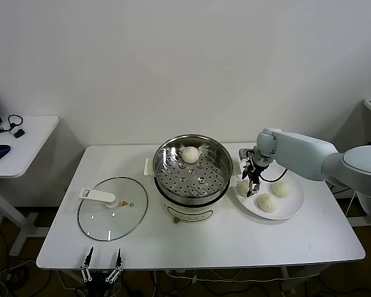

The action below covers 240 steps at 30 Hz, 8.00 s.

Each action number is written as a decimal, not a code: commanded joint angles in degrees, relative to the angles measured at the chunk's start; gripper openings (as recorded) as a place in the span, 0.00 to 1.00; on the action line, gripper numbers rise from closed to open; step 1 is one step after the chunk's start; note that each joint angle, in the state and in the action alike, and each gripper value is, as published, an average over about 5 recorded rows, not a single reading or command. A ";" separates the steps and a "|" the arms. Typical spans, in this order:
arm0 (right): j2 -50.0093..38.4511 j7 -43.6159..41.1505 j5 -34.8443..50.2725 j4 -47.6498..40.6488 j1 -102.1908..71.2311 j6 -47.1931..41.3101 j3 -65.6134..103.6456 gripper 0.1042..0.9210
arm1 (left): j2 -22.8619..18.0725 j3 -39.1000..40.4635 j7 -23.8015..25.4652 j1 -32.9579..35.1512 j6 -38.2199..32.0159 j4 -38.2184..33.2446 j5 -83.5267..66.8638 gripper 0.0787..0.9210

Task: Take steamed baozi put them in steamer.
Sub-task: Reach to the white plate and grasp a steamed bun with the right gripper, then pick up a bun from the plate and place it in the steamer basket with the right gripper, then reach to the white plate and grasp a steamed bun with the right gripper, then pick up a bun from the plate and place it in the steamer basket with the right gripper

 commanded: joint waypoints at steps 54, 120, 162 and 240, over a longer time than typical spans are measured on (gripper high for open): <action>18.80 -2.81 28.62 22.85 35.72 -4.77 -14.38 0.47 | 0.17 0.95 0.13 0.87 0.93 -2.69 1.66 0.88; 12.57 -8.17 21.46 18.45 33.09 1.68 -15.20 0.88 | 0.13 0.07 0.07 2.07 0.44 -3.30 2.38 0.88; -14.89 -0.35 -1.11 23.26 11.77 -1.66 -12.00 0.88 | -0.49 -0.50 -0.16 2.47 -0.43 -1.91 4.13 0.88; -4.70 -3.66 -5.35 46.13 48.71 22.37 -21.16 0.67 | -0.59 0.57 -0.23 1.96 -0.87 -1.28 6.30 0.88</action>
